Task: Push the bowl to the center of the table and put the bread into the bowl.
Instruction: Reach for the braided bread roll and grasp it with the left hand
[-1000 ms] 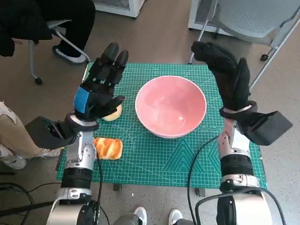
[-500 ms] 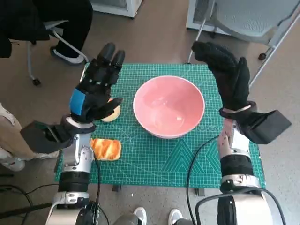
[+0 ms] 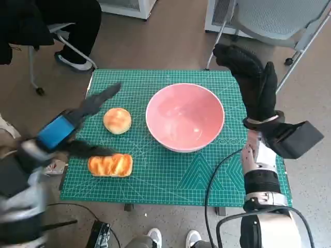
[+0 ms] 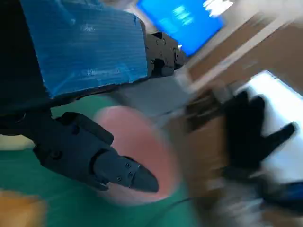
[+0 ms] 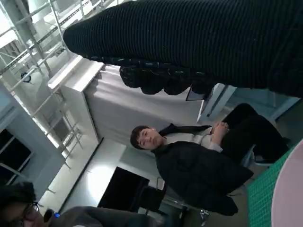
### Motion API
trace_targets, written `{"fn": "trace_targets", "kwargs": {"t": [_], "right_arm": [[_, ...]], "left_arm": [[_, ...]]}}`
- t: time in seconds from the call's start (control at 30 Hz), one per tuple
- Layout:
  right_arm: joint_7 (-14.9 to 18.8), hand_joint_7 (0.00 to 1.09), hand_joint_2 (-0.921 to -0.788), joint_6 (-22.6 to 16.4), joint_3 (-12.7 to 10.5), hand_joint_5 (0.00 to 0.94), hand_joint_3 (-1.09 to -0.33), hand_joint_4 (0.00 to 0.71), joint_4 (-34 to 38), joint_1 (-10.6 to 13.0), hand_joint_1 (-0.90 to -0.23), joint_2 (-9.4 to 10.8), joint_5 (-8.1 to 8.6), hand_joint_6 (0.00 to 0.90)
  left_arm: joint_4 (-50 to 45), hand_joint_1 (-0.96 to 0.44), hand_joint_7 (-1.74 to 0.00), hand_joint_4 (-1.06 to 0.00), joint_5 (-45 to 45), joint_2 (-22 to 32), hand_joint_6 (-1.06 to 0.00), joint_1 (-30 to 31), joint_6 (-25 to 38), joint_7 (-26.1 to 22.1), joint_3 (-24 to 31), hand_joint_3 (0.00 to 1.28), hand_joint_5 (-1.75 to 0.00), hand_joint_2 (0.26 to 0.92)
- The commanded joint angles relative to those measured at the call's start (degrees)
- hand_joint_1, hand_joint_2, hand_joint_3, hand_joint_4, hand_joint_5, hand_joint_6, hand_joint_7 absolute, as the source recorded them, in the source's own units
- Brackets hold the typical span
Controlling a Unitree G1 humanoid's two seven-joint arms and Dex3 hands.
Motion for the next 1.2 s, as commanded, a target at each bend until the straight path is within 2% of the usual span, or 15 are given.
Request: {"fn": "trace_targets", "kwargs": {"t": [0.03,0.23,0.37,0.63,0.77,1.0,1.2], "right_arm": [[0.04,0.15,-0.921,2.05,0.47,0.002,-0.754,0.156,0.14,1.91,-0.693,0.42,0.33,0.204],[-0.19,0.16,-0.921,2.11,0.53,0.003,-0.754,0.158,0.46,1.67,-0.693,0.95,0.27,0.203],[0.27,0.17,-0.921,2.07,0.53,0.005,-0.755,0.163,0.77,1.57,-0.692,1.23,0.52,0.202],[1.5,0.18,-0.921,2.58,0.5,0.006,-0.76,0.166,1.1,1.55,-0.693,1.34,1.51,0.199],[1.74,0.18,-0.921,2.56,0.5,0.005,-0.763,0.166,0.95,1.85,-0.693,1.22,1.68,0.197],[2.65,0.19,-0.921,3.56,0.1,0.004,-0.768,0.165,0.43,2.09,-0.694,0.65,2.44,0.191],[3.24,0.2,-0.921,4.24,-0.07,0.002,-0.769,0.163,-0.47,2.51,-0.685,0.19,2.79,0.183]], "left_arm": [[-15.94,-0.2,-0.06,-0.01,6.94,6.6,-0.17,7.74,6.55,-0.08,3.09,0.0,-0.01,0.638],[-20.71,-0.24,-0.06,-0.05,12.12,6.49,-0.2,11.43,8.0,2.15,3.05,0.0,-0.02,0.637],[-23.25,-0.3,-0.06,-0.08,17.37,6.69,-0.22,12.76,10.54,3.79,1.01,0.0,-0.02,0.638],[-27.84,-0.38,-0.04,-0.11,28.05,8.13,-0.26,11.9,21.64,2.4,-6.04,0.0,-0.01,0.645],[-27.4,-0.41,-0.03,-0.12,32.26,8.17,-0.26,10.25,24.74,1.75,-10.68,0.0,-0.01,0.646],[-22.73,-0.44,-0.02,-0.13,35.34,6.35,-0.26,7.1,25.46,3.32,-16.57,0.0,-0.01,0.649],[-18.57,-0.35,-0.01,-0.14,36.75,4.07,-0.27,4.17,26.72,4.51,-20.32,0.0,-0.01,0.645]]}}
